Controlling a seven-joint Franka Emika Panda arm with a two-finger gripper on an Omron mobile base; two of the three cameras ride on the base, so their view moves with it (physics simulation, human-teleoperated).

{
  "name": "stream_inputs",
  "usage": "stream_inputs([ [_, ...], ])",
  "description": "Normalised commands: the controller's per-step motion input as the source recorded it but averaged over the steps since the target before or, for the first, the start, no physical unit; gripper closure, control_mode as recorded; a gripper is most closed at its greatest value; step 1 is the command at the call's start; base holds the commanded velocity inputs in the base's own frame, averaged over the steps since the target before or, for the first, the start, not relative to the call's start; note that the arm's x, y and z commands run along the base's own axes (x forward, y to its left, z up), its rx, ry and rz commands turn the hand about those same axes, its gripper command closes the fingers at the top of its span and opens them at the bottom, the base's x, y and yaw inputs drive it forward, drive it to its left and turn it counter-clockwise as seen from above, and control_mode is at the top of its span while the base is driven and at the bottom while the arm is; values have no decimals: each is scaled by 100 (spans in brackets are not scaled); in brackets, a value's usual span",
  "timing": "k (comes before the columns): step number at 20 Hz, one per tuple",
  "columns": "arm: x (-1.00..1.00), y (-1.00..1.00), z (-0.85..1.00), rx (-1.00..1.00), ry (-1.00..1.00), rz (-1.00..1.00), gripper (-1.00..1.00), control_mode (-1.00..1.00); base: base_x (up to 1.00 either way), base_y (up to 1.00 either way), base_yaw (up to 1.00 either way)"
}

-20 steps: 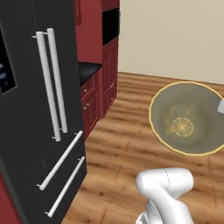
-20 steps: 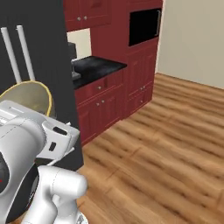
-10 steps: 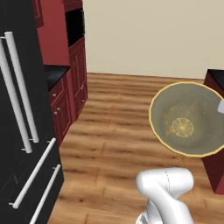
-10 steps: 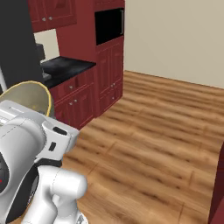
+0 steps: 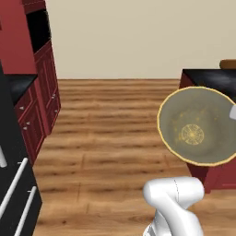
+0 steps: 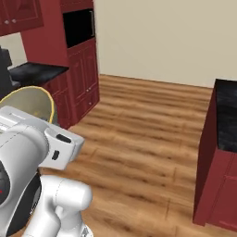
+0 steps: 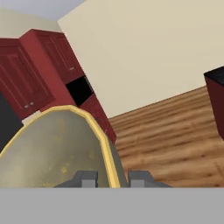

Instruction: Move the bowls from the cabinet to the plates on the dining table.

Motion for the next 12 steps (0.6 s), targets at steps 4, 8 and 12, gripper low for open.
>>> stream_inputs([
  [4,0,0,0,0,0,0,100,100,0,-32,-33],
  [8,0,0,0,0,0,0,100,100,0,-28,-33],
  [12,0,0,0,0,0,0,100,100,0,-30,-31],
])
